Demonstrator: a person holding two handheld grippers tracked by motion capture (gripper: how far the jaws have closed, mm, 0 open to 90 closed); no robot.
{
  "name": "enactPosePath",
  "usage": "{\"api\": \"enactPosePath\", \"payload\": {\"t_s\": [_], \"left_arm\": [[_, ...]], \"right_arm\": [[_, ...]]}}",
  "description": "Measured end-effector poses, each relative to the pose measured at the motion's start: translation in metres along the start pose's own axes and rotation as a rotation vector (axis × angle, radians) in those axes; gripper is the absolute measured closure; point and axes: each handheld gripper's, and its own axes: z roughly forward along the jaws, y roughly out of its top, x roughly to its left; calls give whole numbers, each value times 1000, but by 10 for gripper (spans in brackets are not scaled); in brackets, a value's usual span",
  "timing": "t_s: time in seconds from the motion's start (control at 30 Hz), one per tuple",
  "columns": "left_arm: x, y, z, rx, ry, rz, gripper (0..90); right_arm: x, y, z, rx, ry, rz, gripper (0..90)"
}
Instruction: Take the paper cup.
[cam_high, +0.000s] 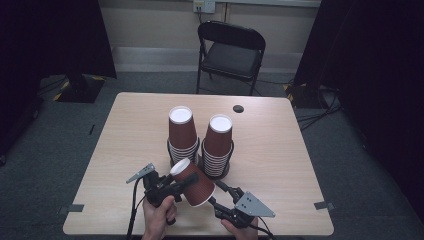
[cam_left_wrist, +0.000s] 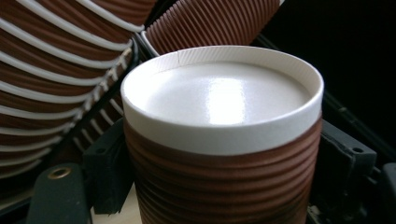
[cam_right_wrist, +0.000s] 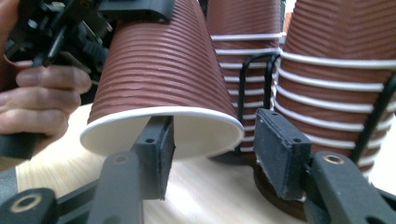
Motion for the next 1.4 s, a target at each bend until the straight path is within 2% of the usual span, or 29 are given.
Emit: {"api": "enactPosePath", "payload": {"t_s": [0.1,0.23,0.47,0.6,0.7,0.8,0.93,1.07,1.13,1.23,1.27,1.4], "left_arm": [[-2,-1,1,7,1,-9,197],[-5,-4,2,12,-38,-20,196],[-14,-8,5,23,-65,-9,194],[-13,-9,6,31,-67,5,190],[-12,-9,6,28,-71,10,186],[-11,-8,6,25,-62,14,166],[-7,-7,7,37,-77,-22,150],[-6,-4,8,29,-82,-29,138],[-6,-3,7,25,-67,-12,134],[-5,1,7,16,-54,-16,130],[-5,2,7,17,-47,3,132],[-5,6,6,-4,-22,30,141]], "right_arm": [[0,2,3,-11,4,-16,514],[-1,5,11,-17,25,-43,536],[1,8,23,-37,27,-90,618],[2,9,22,-41,-11,-110,683],[2,8,22,-47,-34,-113,746],[0,8,21,-61,-33,-90,791],[1,9,16,-63,-50,-64,829],[5,9,16,-66,-50,-66,849],[5,9,15,-64,-52,-72,852],[4,9,14,-67,-54,-71,860],[4,10,14,-68,-56,-70,861],[4,9,14,-60,-56,-66,862]]}}
